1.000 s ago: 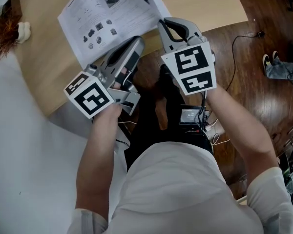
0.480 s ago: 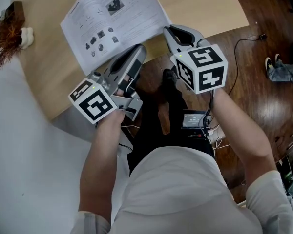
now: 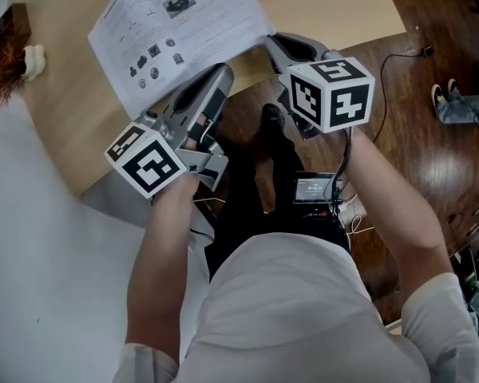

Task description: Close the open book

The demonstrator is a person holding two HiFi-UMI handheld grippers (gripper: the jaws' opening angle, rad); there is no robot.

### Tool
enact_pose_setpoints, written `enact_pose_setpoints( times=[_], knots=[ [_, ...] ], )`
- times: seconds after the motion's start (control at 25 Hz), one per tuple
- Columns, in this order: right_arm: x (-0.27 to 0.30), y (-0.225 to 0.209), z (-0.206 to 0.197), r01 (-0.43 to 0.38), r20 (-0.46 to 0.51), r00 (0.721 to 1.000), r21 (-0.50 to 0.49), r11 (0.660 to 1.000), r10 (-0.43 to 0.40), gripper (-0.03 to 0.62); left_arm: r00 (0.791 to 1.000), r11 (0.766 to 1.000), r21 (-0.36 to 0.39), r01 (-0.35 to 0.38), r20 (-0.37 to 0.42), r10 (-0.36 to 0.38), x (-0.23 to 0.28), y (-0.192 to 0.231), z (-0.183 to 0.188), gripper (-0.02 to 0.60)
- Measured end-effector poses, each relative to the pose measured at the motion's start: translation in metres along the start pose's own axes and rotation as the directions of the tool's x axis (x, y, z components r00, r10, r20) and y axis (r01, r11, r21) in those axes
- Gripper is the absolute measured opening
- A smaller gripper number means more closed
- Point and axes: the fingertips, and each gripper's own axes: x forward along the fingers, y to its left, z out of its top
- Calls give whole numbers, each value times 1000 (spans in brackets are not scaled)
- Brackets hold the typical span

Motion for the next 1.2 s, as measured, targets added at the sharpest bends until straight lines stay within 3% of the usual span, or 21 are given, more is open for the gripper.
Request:
enact_pose_setpoints(
  times=[0.36, 0.68, 1.2],
  knots=[
    [2, -5, -6, 13, -20, 1000, -16, 1000, -13, 6, 1000, 1000, 1, -2, -17, 2, 5, 4, -5, 0],
    [-3, -25, -8, 83, -20, 996, -10, 997, -83, 6, 1000, 1000, 3, 7, -22, -6, 6, 1, -3, 0],
    [-18, -32, 0, 125, -2, 992, -26, 992, -125, 6, 1000, 999, 30, 24, -11, -23, -6, -14, 5, 0]
  ],
)
